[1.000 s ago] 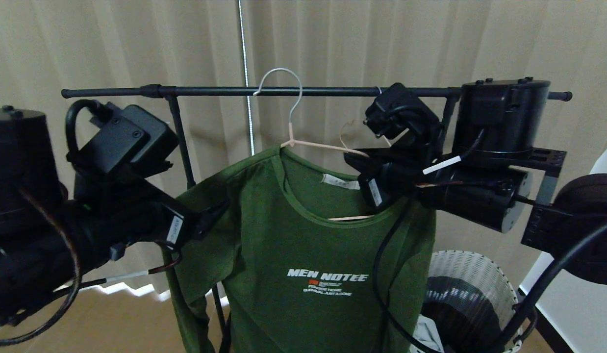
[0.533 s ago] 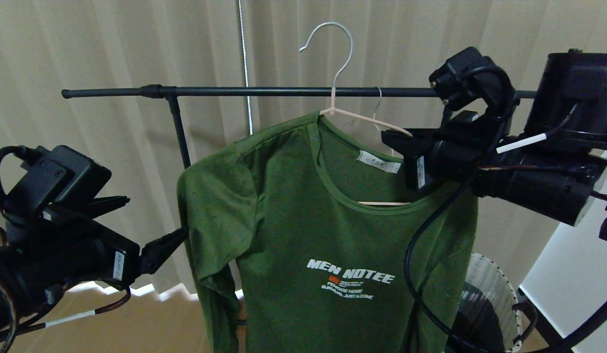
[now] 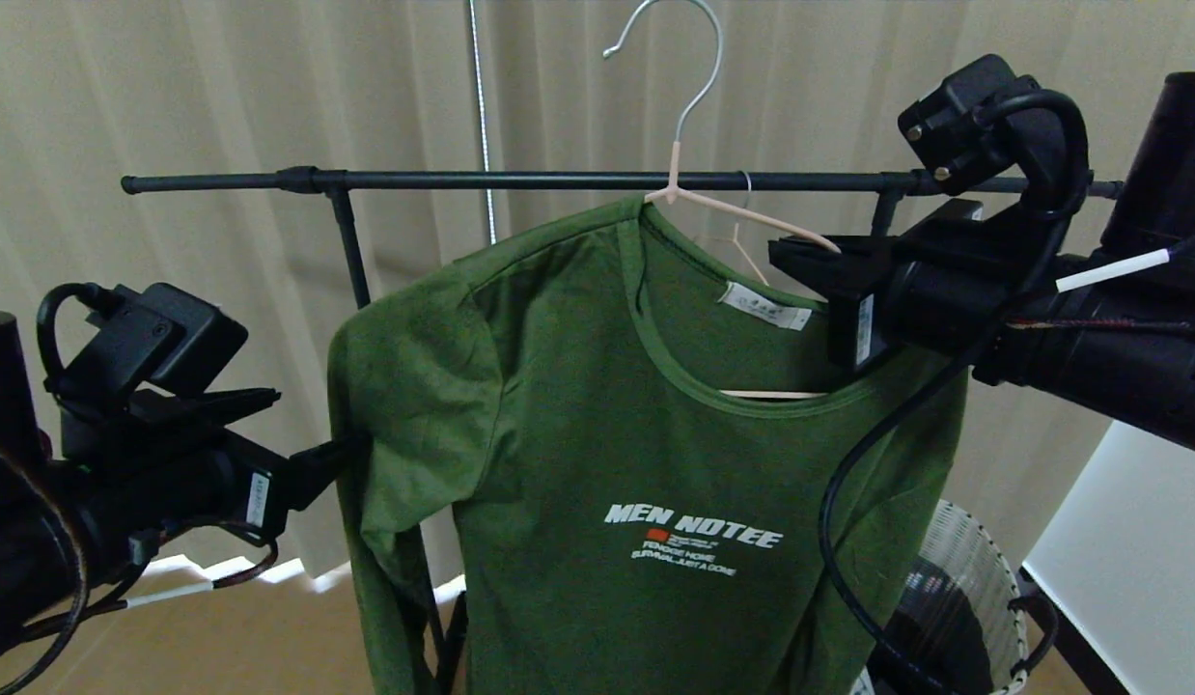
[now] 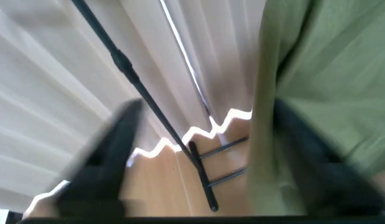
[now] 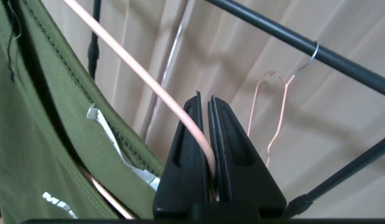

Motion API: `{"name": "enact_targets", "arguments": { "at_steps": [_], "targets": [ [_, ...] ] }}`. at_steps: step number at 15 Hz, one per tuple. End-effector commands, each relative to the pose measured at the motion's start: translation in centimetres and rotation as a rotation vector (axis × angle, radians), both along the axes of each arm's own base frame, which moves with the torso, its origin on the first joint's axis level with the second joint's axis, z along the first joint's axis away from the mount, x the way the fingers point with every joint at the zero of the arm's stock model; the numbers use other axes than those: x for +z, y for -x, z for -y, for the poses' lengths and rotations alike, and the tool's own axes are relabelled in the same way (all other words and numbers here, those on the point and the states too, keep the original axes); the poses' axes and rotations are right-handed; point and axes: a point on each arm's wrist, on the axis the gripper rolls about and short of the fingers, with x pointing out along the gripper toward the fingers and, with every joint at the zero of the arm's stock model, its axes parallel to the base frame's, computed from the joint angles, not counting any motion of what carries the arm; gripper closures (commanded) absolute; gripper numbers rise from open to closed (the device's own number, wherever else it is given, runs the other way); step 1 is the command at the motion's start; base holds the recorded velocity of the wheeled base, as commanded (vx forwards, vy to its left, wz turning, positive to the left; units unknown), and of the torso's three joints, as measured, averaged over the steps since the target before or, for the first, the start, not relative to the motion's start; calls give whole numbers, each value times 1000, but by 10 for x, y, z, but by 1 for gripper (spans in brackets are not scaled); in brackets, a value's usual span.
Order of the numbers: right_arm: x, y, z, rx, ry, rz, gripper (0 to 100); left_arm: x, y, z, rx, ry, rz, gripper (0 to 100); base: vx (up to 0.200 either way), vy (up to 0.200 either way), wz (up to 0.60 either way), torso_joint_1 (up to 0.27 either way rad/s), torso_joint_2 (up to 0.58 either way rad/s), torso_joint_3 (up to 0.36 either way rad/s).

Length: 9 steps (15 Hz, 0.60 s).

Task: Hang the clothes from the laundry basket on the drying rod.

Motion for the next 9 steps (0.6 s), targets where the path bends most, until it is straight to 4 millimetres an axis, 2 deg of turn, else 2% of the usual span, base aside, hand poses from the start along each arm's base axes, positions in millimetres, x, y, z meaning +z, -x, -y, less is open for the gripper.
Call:
{"name": "enact_targets", "arguments": {
  "at_steps": [1,5,7,9],
  "targets": [
    [3,3,1,4,-5,8,100,-6,-8,3,-1,-7,-13,100,0,0,0,0,0,0],
    [0,3,1,0,2,1,100,-9,-9,0,19,-7,-17,100,0,0,0,0,0,0],
    [0,2,4,-16,3,2,100,-14,-9,-23,120,-37,-25,100,0,0,0,0,0,0],
    [-1,1,5,-22,7,-1,100,-16,-1,-33,150,-64,-19,100,0,0,0,0,0,0]
  ]
}}
